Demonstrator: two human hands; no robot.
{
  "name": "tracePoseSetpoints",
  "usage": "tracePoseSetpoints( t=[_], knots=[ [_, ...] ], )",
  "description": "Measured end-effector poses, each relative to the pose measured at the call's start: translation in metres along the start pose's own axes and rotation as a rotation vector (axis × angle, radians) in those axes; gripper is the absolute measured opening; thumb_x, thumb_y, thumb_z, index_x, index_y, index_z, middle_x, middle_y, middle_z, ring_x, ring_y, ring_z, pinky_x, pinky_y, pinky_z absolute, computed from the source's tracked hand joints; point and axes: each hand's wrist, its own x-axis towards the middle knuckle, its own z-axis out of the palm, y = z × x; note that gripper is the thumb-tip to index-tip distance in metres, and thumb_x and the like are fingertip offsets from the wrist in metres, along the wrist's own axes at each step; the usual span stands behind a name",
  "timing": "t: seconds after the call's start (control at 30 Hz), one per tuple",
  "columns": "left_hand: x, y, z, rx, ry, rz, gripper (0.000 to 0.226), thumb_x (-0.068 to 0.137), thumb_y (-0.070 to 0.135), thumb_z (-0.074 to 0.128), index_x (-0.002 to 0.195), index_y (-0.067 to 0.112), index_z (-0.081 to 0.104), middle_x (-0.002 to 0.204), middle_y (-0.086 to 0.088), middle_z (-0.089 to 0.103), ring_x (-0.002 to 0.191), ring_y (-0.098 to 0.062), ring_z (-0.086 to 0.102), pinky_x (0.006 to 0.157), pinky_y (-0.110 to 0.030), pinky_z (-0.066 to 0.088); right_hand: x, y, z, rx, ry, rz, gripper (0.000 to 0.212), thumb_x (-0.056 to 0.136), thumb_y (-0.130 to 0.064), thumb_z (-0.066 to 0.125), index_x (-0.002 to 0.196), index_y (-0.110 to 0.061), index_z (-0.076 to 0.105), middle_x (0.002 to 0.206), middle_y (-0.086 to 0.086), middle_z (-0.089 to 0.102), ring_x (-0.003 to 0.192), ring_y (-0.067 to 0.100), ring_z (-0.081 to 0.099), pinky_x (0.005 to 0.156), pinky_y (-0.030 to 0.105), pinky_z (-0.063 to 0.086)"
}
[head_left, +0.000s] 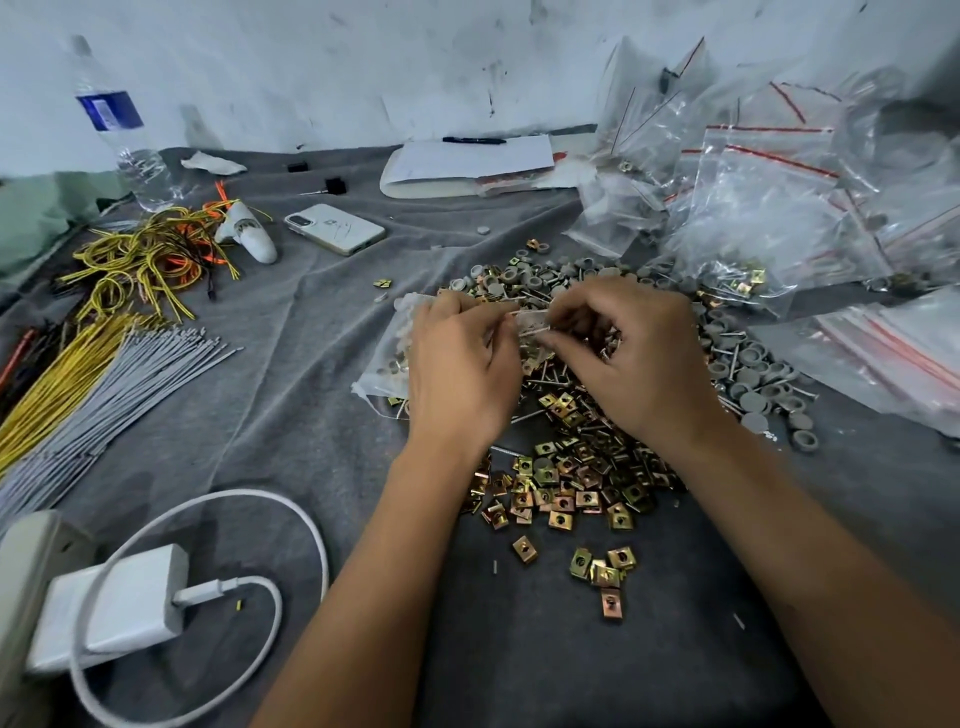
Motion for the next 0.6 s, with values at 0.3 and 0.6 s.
tracePoseSetpoints(
  t=[0.3, 0.6],
  knots=[
    [0.002, 0.005, 0.000, -0.069, 0.180, -0.015, 0.036, 0.102, 0.024, 0.050, 0.128, 0.016, 0.074, 0.107, -0.002, 0.066, 0.109, -0.024, 0.055, 0.091, -0.030, 0.040, 0.001, -0.002, 0.005, 0.012, -0.036, -0.004, 0.024, 0.087, -0.013, 0.080, 0.110, -0.008, 0.078, 0.105, 0.005, 0.077, 0.094, 0.013, 0.071, 0.088, 0.028, 0.058],
    [0.008, -0.007, 0.002, -0.223, 0.249, -0.229, 0.029, 0.104, 0.017, 0.054, 0.101, -0.004, 0.073, 0.097, -0.013, 0.069, 0.101, -0.027, 0.061, 0.089, -0.037, 0.045, -0.003, 0.011, 0.007, -0.267, -0.636, -0.038, 0.038, 0.084, -0.053, 0.076, 0.109, -0.024, 0.075, 0.108, -0.004, 0.056, 0.109, 0.014, 0.038, 0.096, 0.039, 0.042]
  ],
)
